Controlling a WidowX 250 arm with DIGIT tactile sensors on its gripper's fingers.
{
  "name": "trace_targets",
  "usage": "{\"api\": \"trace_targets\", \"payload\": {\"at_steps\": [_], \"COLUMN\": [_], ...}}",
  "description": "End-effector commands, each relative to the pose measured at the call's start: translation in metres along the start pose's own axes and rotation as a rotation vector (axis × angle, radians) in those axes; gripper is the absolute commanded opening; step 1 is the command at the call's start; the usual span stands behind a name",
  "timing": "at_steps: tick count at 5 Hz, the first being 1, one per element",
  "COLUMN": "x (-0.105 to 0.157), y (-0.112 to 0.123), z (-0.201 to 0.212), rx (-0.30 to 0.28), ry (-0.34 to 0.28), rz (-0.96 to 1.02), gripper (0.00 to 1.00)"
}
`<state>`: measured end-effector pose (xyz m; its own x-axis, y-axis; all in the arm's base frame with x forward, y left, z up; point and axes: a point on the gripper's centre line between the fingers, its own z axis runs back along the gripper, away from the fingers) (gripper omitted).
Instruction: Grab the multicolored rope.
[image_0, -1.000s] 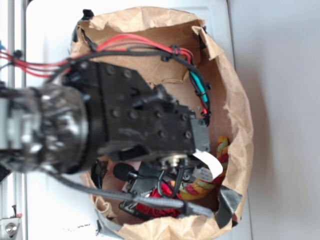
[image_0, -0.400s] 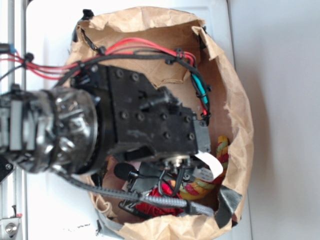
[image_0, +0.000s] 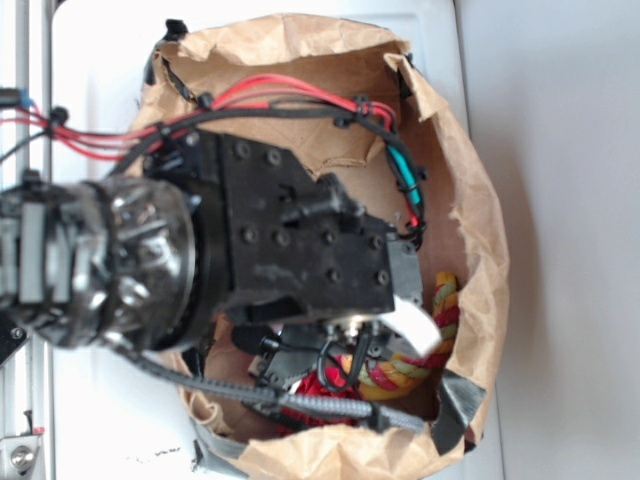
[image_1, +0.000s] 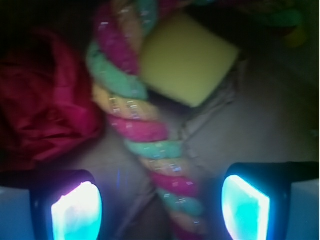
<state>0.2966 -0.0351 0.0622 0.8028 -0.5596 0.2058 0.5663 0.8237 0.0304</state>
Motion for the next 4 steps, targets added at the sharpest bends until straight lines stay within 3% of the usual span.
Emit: {"api": "trace_targets", "payload": {"at_steps": [1, 3, 4], "x": [0.020, 0.023, 0.022], "y": [-0.010, -0.019, -0.023], "z": [-0.015, -0.027, -0.030], "rx": [0.019, 0.000, 0.014], "ry": [0.025, 0.029, 0.030], "rz": [-0.064, -0.087, -0.089], "gripper": [1.00, 1.00, 0.00]}}
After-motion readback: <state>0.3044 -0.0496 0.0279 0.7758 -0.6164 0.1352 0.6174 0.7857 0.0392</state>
